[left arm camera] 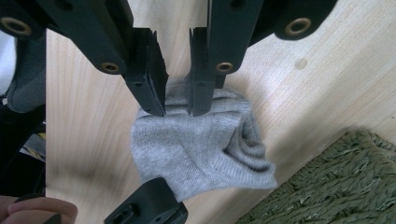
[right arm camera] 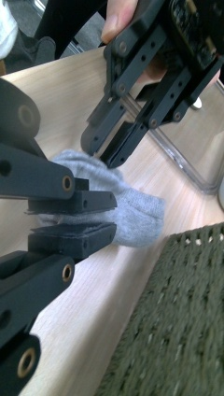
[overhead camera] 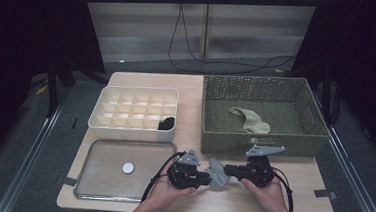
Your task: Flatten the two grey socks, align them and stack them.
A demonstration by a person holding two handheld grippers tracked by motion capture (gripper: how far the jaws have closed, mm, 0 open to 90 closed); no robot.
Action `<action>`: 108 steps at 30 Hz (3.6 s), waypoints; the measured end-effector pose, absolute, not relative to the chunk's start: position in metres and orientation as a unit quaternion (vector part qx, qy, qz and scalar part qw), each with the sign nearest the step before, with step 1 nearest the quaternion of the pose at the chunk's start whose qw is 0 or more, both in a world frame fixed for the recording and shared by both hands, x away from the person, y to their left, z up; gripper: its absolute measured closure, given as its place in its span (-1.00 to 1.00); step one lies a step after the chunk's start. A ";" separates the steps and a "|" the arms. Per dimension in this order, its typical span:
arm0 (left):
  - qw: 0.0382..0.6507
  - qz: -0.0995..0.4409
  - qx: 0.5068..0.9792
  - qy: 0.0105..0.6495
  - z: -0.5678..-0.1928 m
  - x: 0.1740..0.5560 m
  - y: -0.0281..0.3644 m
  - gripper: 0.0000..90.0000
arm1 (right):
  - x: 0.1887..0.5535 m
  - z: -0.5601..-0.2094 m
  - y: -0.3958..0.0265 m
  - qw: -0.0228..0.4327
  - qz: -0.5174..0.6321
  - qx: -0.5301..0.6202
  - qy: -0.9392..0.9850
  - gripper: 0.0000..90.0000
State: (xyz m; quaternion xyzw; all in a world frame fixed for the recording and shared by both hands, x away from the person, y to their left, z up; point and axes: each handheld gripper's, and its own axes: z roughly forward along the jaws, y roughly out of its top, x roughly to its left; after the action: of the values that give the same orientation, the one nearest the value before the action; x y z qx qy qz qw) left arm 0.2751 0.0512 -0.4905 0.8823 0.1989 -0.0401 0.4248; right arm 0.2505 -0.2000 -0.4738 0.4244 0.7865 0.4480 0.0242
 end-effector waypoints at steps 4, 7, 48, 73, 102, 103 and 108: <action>0.421 -0.037 0.885 0.198 -0.492 0.276 0.049 0.69 | 0.249 -0.473 -0.192 0.019 0.453 0.414 0.789 0.86; 0.416 -0.036 0.887 0.195 -0.494 0.276 0.048 0.70 | 0.247 -0.474 -0.185 0.006 0.455 0.404 0.793 0.86; 0.413 -0.067 0.877 0.237 -0.484 0.315 0.050 -0.07 | 0.235 -0.488 -0.166 -0.019 0.415 0.385 0.824 0.85; 0.393 -0.088 0.892 0.208 -0.491 0.306 0.040 -0.02 | 0.239 -0.488 -0.185 -0.007 0.401 0.407 0.821 0.79; 0.385 -0.096 0.897 0.194 -0.490 0.307 0.038 0.43 | 0.246 -0.489 -0.187 -0.019 0.409 0.398 0.821 0.74; 0.398 -0.104 0.890 0.198 -0.491 0.306 0.038 0.43 | 0.246 -0.488 -0.187 -0.019 0.410 0.398 0.821 0.72; 0.389 -0.101 0.893 0.203 -0.486 0.307 0.041 0.43 | 0.244 -0.482 -0.190 -0.012 0.423 0.399 0.813 0.57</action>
State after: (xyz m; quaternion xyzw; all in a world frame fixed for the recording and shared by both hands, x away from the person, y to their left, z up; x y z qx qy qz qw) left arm 0.3067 0.0411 -0.4859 0.8927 0.2027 -0.1015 0.3894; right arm 0.2437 -0.1898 -0.4822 0.3990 0.8132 0.4235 -0.0124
